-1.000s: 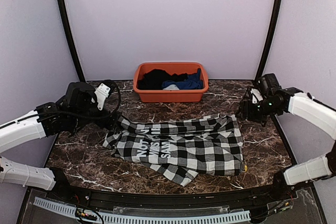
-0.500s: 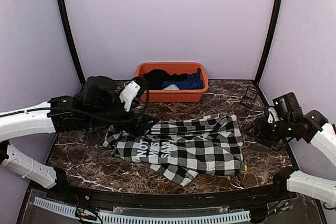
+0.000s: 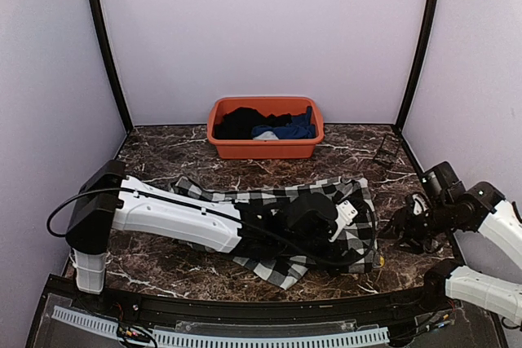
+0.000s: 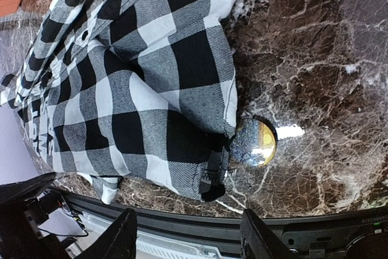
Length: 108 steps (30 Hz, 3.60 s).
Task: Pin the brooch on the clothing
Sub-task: Pick up the brooch from the corner of the board.
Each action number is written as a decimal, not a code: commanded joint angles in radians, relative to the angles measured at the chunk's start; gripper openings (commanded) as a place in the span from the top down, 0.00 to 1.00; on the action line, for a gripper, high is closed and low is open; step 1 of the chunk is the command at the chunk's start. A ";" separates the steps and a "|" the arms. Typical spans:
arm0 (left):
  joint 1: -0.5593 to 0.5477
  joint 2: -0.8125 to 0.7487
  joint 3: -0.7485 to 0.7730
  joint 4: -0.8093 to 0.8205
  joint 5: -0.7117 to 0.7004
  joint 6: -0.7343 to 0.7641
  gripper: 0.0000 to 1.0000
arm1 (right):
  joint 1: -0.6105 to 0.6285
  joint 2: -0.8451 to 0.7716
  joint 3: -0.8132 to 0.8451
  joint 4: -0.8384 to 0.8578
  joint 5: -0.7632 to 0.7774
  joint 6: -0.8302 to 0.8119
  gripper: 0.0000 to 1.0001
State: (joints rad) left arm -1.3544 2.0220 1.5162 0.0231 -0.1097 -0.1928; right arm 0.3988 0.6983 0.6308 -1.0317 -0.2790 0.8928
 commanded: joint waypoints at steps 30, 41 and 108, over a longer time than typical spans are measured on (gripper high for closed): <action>0.014 0.364 0.262 0.145 0.060 -0.036 0.11 | 0.005 -0.423 -0.308 0.038 0.059 0.406 0.44; 0.033 0.458 0.363 0.048 0.042 -0.068 0.15 | 0.005 -0.411 -0.349 0.059 0.092 0.430 0.43; 0.067 0.508 0.378 0.018 0.145 -0.104 0.21 | 0.006 -0.280 -0.448 0.450 0.013 0.347 0.65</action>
State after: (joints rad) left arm -1.2976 2.5061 1.8828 0.1204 0.0422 -0.2775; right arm 0.3992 0.4335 0.2050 -0.6277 -0.2508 1.2392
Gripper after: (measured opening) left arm 0.807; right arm 0.363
